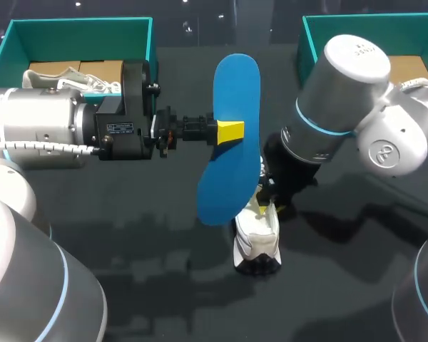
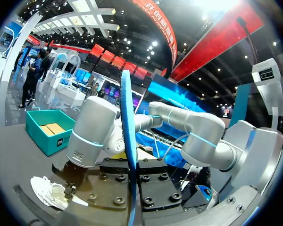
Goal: Take the shoe out of the shoebox, open the shoe tongue, remove and reinsert the insole, then place the shoe into the shoebox
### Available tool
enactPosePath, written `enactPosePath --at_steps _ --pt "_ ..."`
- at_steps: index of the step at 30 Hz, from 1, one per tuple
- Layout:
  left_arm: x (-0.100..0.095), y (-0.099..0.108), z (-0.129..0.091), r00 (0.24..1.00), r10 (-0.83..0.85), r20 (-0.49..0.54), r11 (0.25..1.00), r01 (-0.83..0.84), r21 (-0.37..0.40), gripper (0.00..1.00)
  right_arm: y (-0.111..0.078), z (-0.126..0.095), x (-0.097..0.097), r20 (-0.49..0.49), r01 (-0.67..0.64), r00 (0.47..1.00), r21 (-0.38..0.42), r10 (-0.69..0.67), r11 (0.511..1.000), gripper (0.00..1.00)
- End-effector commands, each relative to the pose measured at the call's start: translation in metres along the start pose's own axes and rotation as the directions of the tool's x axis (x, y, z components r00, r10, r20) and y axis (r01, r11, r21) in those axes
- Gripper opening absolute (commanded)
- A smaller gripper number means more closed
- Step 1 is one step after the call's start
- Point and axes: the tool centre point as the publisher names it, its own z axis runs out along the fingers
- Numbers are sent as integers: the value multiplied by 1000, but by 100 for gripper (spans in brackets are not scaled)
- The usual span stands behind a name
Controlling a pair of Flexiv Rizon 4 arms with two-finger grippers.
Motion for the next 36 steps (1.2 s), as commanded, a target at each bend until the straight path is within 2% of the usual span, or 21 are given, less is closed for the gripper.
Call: enactPosePath --at_steps 1,8,11,24,30,32,36 --pt "1 2 0 1000 0 1 1000 0 4 0 -10 -12 -8 -64 -6 998 -23 5 1000 100" --pt "1 2 0 1000 0 1 1000 0 4 0 -16 -50 -17 -166 -40 985 -3 39 999 100" --pt "1 2 0 1000 0 1 1000 0 4 0 -15 -68 -17 -208 25 978 -16 -28 1000 100" --pt "1 2 0 1000 0 1 1000 0 4 0 -15 -68 -17 -208 25 978 -16 -28 1000 100" --pt "1 2 0 1000 0 1 1000 0 4 0 -11 -95 -18 -291 12 956 -32 -21 999 100" --pt "-4 3 1 1000 21 -4 1000 -21 13 0 -12 -103 -18 -335 2 942 -34 -13 999 100" --pt "-19 8 1 985 172 15 984 -172 46 0 -12 -116 -19 -387 15 921 -57 -36 998 100"
